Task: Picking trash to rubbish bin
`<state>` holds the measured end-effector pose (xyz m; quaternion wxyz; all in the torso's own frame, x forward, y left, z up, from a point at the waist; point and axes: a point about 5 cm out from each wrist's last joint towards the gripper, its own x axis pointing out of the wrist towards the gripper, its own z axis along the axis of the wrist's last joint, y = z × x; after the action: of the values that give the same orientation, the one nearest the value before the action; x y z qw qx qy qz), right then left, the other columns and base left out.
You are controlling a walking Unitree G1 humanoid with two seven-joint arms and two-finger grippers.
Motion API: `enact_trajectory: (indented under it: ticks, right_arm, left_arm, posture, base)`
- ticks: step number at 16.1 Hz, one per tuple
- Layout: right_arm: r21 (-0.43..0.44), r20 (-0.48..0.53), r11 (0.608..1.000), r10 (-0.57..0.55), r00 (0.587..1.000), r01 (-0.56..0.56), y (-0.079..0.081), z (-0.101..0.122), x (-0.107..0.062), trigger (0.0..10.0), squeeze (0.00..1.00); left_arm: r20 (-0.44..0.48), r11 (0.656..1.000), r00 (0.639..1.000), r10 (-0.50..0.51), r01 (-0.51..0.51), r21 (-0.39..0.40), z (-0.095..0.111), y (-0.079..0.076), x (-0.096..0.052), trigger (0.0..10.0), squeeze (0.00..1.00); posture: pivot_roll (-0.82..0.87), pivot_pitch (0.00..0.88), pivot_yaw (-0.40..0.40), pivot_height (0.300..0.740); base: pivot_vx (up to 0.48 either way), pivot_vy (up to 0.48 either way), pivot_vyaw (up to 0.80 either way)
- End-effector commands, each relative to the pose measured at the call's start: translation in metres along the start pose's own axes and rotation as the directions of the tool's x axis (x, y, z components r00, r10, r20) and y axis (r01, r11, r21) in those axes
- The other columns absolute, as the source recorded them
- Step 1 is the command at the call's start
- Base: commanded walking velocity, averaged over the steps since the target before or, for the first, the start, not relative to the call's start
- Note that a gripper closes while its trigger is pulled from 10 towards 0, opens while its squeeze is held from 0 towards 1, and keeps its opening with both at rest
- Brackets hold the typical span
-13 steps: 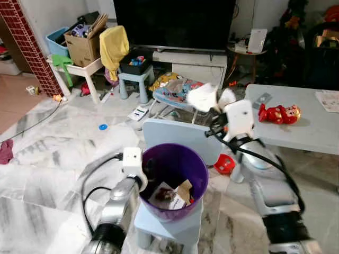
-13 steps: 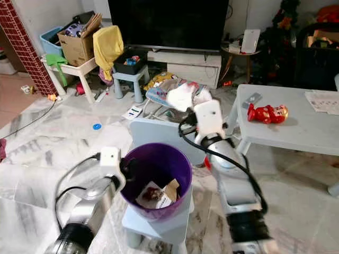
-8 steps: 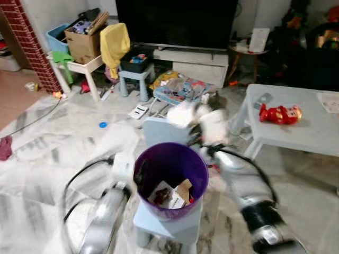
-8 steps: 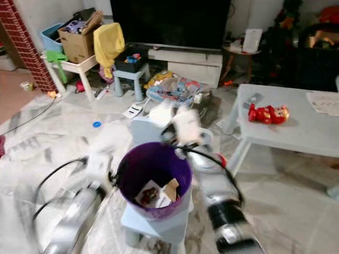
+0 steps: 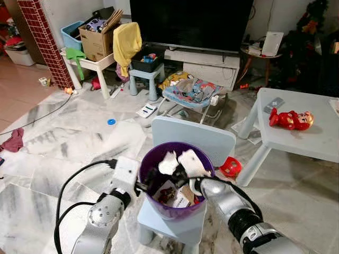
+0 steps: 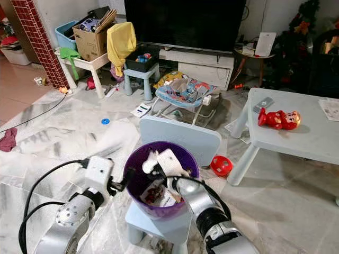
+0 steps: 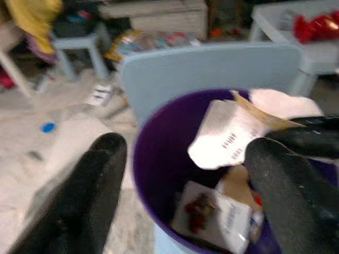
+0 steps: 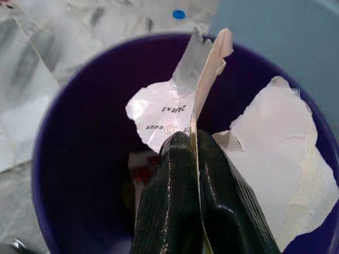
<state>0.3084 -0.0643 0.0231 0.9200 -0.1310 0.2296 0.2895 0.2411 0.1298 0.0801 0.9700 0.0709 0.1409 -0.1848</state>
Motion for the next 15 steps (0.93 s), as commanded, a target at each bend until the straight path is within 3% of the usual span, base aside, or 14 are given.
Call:
enact_trajectory:
  ticks: [1,2,5,7,10,12,13,15]
  right_arm:
    - [-0.015,0.036,1.0,-0.021,0.999,0.021,-0.003,0.008,0.002,10.0,0.17]
    - [-0.008,0.046,0.999,-0.036,0.998,0.037,-0.004,0.008,0.001,10.0,1.0]
    - [-0.021,0.056,0.999,-0.047,0.997,0.049,-0.001,0.008,0.003,10.0,1.0]
    - [-0.022,0.064,0.999,-0.033,0.997,0.035,0.002,0.009,0.004,10.0,1.0]
    - [-0.032,0.079,0.999,-0.035,0.996,0.038,0.001,0.011,0.004,10.0,1.0]
    - [-0.016,0.12,0.998,-0.064,0.991,0.066,-0.007,0.018,0.003,10.0,1.0]
    - [0.006,0.163,0.996,-0.09,0.982,0.09,-0.013,0.027,0.002,10.0,1.0]
    - [0.05,0.308,0.985,-0.17,0.936,0.163,-0.032,0.056,-0.005,10.0,1.0]
  left_arm:
    - [-0.041,0.999,0.998,-0.05,0.049,-0.02,-0.002,-0.004,-0.005,10.0,1.0]
    - [-0.058,0.994,0.994,-0.089,0.085,-0.063,-0.002,-0.005,-0.01,10.0,1.0]
    - [-0.128,0.983,0.985,-0.114,0.094,-0.157,-0.011,-0.002,-0.021,10.0,1.0]
    - [-0.15,0.982,0.983,-0.107,0.081,-0.169,-0.013,-0.001,-0.022,10.0,1.0]
    - [-0.158,0.992,0.984,-0.083,0.066,-0.106,-0.011,0.002,-0.016,10.0,1.0]
    - [-0.102,0.997,0.994,-0.041,0.033,-0.074,0.003,0.005,-0.006,10.0,1.0]
    - [-0.051,0.999,0.999,0.005,-0.007,-0.048,0.012,0.009,0.0,10.0,0.0]
    - [0.063,0.996,0.994,0.094,-0.094,-0.01,0.033,0.017,0.013,10.0,0.0]
  posture:
    - [0.15,0.0,-0.017,0.74]
    - [0.16,0.0,-0.015,0.74]
    - [0.17,0.0,-0.015,0.74]
    - [0.17,0.0,-0.017,0.74]
    - [0.16,0.0,-0.017,0.74]
    - [0.15,0.0,-0.014,0.74]
    - [0.14,0.0,-0.013,0.74]
    - [0.11,0.0,-0.01,0.74]
  base:
    - [0.0,0.0,0.0]
    - [0.0,0.0,0.0]
    - [0.0,0.0,0.0]
    - [0.0,0.0,0.0]
    - [0.0,0.0,0.0]
    - [0.0,0.0,0.0]
    - [0.0,0.0,0.0]
    - [0.0,0.0,0.0]
